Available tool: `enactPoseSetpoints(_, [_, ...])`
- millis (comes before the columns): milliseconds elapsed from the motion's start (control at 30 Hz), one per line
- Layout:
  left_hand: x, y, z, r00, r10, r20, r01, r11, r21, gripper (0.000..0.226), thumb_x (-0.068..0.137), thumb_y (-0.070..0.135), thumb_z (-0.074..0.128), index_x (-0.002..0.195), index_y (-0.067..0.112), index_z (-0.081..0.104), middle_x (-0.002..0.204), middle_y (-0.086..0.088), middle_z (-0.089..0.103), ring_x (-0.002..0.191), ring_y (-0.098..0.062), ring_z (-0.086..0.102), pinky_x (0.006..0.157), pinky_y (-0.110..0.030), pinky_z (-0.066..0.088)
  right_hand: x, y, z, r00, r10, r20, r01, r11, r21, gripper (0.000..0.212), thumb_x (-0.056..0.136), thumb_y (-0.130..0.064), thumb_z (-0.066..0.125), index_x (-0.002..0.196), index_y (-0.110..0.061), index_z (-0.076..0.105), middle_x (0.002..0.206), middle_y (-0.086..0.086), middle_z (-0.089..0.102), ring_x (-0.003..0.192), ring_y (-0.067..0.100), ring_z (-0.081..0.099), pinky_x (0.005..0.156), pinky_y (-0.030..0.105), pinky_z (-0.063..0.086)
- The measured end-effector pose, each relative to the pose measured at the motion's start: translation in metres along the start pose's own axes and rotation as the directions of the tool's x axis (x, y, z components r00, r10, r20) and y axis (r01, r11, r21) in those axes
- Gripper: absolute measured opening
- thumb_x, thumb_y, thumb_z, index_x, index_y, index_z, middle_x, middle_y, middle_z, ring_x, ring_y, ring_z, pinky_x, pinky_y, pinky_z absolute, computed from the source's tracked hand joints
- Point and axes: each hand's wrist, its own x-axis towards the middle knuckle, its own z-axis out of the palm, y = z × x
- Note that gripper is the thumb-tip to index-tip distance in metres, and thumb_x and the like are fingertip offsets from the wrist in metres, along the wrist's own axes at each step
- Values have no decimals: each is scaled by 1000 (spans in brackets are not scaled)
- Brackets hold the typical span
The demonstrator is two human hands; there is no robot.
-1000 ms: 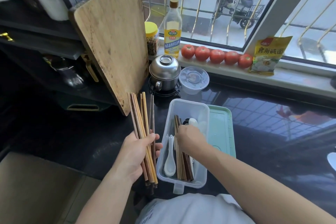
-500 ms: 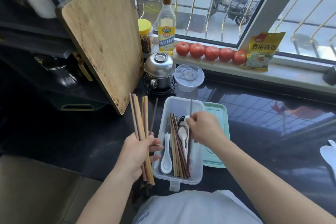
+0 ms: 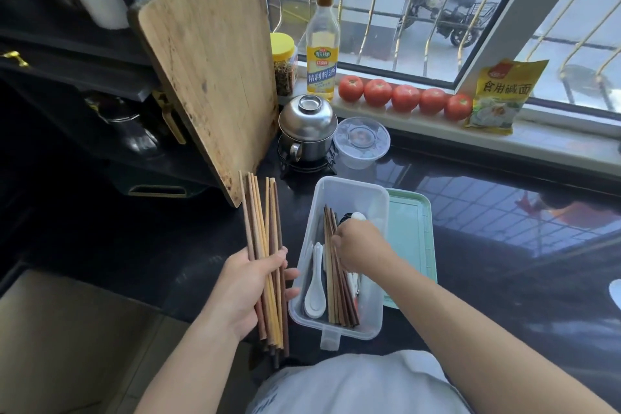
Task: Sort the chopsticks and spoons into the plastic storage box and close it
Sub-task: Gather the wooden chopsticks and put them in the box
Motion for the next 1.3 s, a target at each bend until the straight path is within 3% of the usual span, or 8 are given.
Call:
enactPoseSetpoints(167, [-3, -1, 15, 996, -13, 91, 6, 997, 75, 14, 99, 5, 63, 110, 1, 70, 92, -17, 77, 86, -30, 77, 68, -42, 62, -51, -14, -9, 992, -79, 95, 2, 781, 625, 22, 100, -30, 60, 93, -13, 72, 87, 11, 73, 63, 15, 69, 56, 26, 56])
enactPoseSetpoints(333, [-5, -2, 35, 983, 3, 184, -46, 972, 231, 15, 100, 7, 62, 113, 6, 71, 95, -14, 79, 87, -29, 78, 77, -48, 64, -61, -15, -12, 1000, 10, -24, 7, 777, 629, 15, 94, -30, 66, 84, -23, 74, 73, -6, 71, 72, 11, 67, 69, 30, 56])
enactPoseSetpoints(467, [-1, 2, 33, 981, 8, 192, -63, 957, 284, 15, 100, 11, 64, 113, 9, 71, 96, -11, 79, 87, -27, 78, 75, -46, 64, -61, -17, -14, 998, -36, 50, -4, 778, 628, 11, 95, -25, 67, 85, -20, 70, 75, 1, 71, 68, 14, 68, 63, 29, 60])
enactPoseSetpoints(600, [4, 4, 30, 994, 13, 110, -38, 974, 225, 12, 100, 9, 64, 110, 6, 69, 95, -11, 79, 84, -26, 78, 71, -43, 64, -43, -16, -22, 986, 166, -8, -108, 678, 727, 15, 88, -13, 59, 87, -3, 71, 71, 8, 70, 63, 20, 68, 72, 45, 63])
enactPoseSetpoints(767, [14, 2, 14, 999, 2, -50, 2, 997, 83, 13, 100, 7, 63, 112, 3, 66, 99, -18, 77, 83, -31, 78, 69, -45, 63, -14, -8, -36, 976, 152, -158, -123, 977, 175, 17, 77, -22, 56, 66, -9, 55, 65, 8, 60, 69, 32, 60, 56, 31, 46])
enactPoseSetpoints(900, [12, 1, 14, 999, -4, -34, 6, 998, 66, 13, 99, 8, 65, 111, 4, 67, 97, -17, 77, 84, -33, 78, 71, -46, 64, -2, -14, -16, 993, 105, -55, -109, 992, -68, 2, 83, -10, 54, 81, -11, 55, 96, 14, 68, 91, 35, 65, 68, 31, 47])
enactPoseSetpoints(1033, [8, 1, 16, 1000, 0, 9, -1, 995, 103, 13, 99, 11, 65, 111, 6, 68, 96, -14, 78, 83, -30, 78, 69, -44, 64, 1, -19, -14, 999, 6, -35, -15, 959, -282, 25, 91, -4, 50, 111, -5, 65, 114, 14, 68, 107, 34, 65, 83, 33, 50])
enactPoseSetpoints(1300, [6, 7, 17, 989, -22, 145, 6, 994, 114, 15, 102, 11, 59, 116, 8, 66, 98, -9, 79, 87, -28, 78, 69, -40, 63, -31, 2, -32, 996, 39, -80, -16, 964, 264, 21, 90, -19, 53, 80, -16, 72, 71, 6, 72, 70, 29, 71, 72, 44, 61])
